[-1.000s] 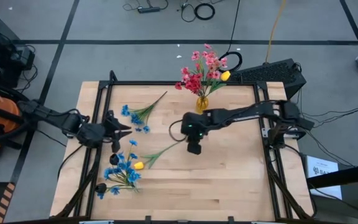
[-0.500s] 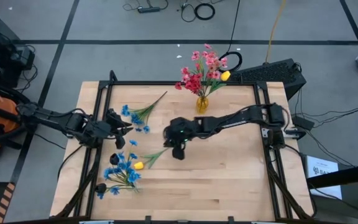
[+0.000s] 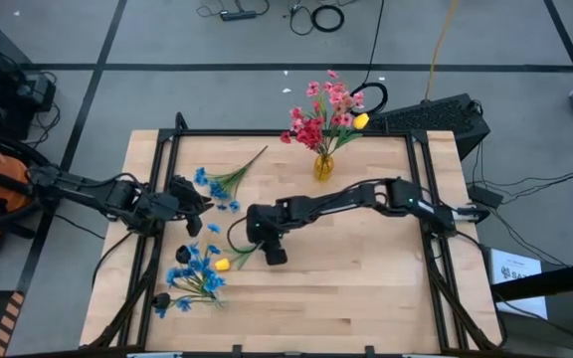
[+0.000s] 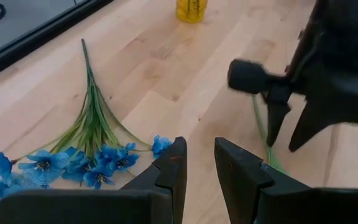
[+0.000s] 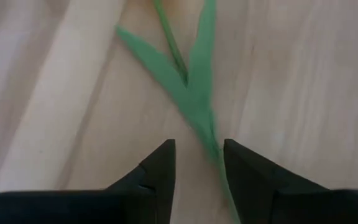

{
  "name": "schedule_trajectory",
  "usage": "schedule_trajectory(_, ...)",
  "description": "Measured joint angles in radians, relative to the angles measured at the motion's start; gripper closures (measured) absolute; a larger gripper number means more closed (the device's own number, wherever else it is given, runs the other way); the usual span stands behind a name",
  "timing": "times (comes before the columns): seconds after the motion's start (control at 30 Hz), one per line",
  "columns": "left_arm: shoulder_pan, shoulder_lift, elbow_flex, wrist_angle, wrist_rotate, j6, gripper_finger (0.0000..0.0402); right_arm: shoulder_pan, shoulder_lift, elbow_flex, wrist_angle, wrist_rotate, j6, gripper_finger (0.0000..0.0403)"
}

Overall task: Sort flowers into vase by color
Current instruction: Put the yellow flower into the yellow vase

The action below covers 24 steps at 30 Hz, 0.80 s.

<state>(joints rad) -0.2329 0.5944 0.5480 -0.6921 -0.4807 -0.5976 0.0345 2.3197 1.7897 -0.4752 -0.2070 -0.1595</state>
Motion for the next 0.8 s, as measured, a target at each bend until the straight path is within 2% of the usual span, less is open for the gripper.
schedule_trajectory(0.13, 0.000, 0.003, 0.000, 0.006, -0.012, -0.005, 0.0314, 0.000, 0.050, 0.049, -0.054, 0.011, -0.032, 0.0271)
schedule_trajectory(0.27, 0.006, 0.003, 0.000, 0.005, -0.053, -0.051, 0.0314, 0.004, 0.068, 0.058, -0.091, 0.104, -0.027, 0.0273)
schedule_trajectory(0.33, 0.014, 0.003, 0.000, 0.005, -0.054, -0.051, 0.0314, 0.004, 0.074, 0.059, -0.114, 0.111, -0.028, 0.0281)
schedule_trajectory(0.43, 0.027, 0.003, 0.000, 0.003, -0.052, -0.051, 0.0314, 0.002, 0.074, 0.060, -0.149, 0.116, -0.007, 0.0313)
schedule_trajectory(0.57, 0.043, 0.003, 0.000, 0.002, -0.051, -0.050, 0.0314, 0.001, 0.063, 0.059, -0.215, 0.122, 0.053, 0.0386)
schedule_trajectory(0.8, 0.058, 0.003, 0.000, 0.002, -0.048, 0.007, 0.0314, 0.007, -0.018, 0.046, -0.498, 0.167, 0.234, 0.0400)
